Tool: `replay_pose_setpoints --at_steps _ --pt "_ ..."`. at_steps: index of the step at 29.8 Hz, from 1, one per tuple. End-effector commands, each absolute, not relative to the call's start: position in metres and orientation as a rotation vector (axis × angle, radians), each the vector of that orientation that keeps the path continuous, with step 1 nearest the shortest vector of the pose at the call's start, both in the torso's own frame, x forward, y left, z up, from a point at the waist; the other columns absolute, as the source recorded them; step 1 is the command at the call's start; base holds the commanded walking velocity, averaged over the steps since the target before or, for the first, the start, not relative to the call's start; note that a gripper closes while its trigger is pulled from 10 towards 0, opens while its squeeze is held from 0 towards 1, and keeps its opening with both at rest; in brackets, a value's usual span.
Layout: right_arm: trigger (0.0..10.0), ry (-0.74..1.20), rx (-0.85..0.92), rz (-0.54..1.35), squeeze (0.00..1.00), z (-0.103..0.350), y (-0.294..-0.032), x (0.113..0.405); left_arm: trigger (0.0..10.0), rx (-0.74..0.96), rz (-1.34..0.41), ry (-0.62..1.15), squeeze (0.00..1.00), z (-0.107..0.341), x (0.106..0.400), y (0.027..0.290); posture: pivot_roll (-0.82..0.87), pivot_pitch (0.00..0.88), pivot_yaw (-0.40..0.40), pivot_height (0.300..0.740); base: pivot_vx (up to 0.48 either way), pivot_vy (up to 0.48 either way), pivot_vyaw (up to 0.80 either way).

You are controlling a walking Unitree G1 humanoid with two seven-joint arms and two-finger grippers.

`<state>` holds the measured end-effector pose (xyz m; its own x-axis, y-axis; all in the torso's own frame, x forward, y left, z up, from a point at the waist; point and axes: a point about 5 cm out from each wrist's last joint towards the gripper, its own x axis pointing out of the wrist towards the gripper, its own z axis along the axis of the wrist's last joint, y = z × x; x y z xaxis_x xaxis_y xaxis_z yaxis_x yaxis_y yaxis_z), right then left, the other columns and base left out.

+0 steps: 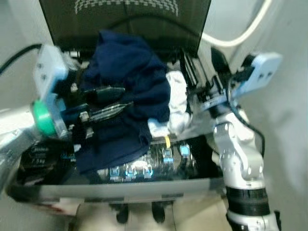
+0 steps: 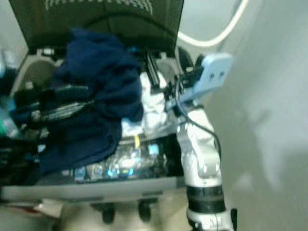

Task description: Clothes washing

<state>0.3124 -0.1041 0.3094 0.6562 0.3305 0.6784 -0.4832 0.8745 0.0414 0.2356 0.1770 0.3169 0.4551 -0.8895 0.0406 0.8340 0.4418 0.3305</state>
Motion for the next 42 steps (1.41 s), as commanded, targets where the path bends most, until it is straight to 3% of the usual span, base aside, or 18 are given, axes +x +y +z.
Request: replay_pose_setpoints --at_steps 1,5,14,28,29,30,31,33,34,36,37,42 --pt "10.0 -0.708 0.232 0.472 0.0 0.306 -0.104 0.313 10.0 0.279 -1.102 -0.175 0.0 0.312 0.226 0.176 0.12 0.148 0.007 0.728 0.0 0.0 0.0" --pt "10.0 -0.696 0.239 0.479 0.0 0.303 -0.103 0.314 10.0 0.289 -1.081 -0.015 0.0 0.279 0.216 0.182 0.12 0.156 0.005 0.728 0.0 0.0 0.0" --pt "10.0 -0.692 0.24 0.48 0.0 0.303 -0.104 0.314 10.0 0.207 -1.022 0.143 0.0 0.244 0.217 0.188 0.12 0.162 0.004 0.728 0.0 0.0 0.0" --pt "10.0 -0.695 0.235 0.463 0.0 0.303 -0.107 0.313 10.0 0.157 -0.983 0.195 0.0 0.231 0.225 0.19 0.1 0.168 0.014 0.728 0.0 0.0 0.0" --pt "10.0 -0.694 0.235 0.46 0.0 0.302 -0.107 0.313 8.7 0.154 -0.98 0.204 0.0 0.229 0.225 0.191 0.1 0.17 0.014 0.728 0.0 0.0 0.0" --pt "10.0 -0.694 0.234 0.459 0.0 0.302 -0.107 0.312 8.7 0.153 -0.978 0.211 0.0 0.227 0.225 0.191 0.1 0.17 0.014 0.728 0.0 0.0 0.0" --pt "10.0 -0.694 0.234 0.458 0.0 0.302 -0.107 0.312 5.6 0.147 -0.976 0.217 0.0 0.226 0.225 0.191 0.1 0.171 0.015 0.728 0.0 0.0 0.0" --pt "10.0 -0.694 0.234 0.458 0.0 0.302 -0.107 0.312 5.6 0.143 -0.975 0.221 0.0 0.225 0.224 0.192 0.1 0.171 0.015 0.728 0.0 0.0 0.0" --pt "10.0 -0.694 0.235 0.457 0.0 0.302 -0.107 0.312 2.0 0.134 -0.97 0.226 0.0 0.223 0.225 0.192 0.1 0.172 0.014 0.728 0.0 0.0 0.0" --pt "10.0 -0.694 0.235 0.457 0.0 0.302 -0.107 0.312 2.0 0.134 -0.97 0.226 0.0 0.223 0.225 0.192 0.1 0.172 0.014 0.728 0.0 0.0 0.0" --pt "10.0 -0.694 0.235 0.457 0.0 0.302 -0.108 0.312 0.0 0.126 -0.965 0.231 0.0 0.221 0.225 0.193 0.1 0.172 0.013 0.728 0.0 0.0 0.0" --pt "10.0 -0.694 0.235 0.457 0.0 0.302 -0.107 0.312 0.0 0.116 -0.959 0.236 0.0 0.218 0.225 0.193 0.1 0.173 0.011 0.728 0.0 0.0 0.0"
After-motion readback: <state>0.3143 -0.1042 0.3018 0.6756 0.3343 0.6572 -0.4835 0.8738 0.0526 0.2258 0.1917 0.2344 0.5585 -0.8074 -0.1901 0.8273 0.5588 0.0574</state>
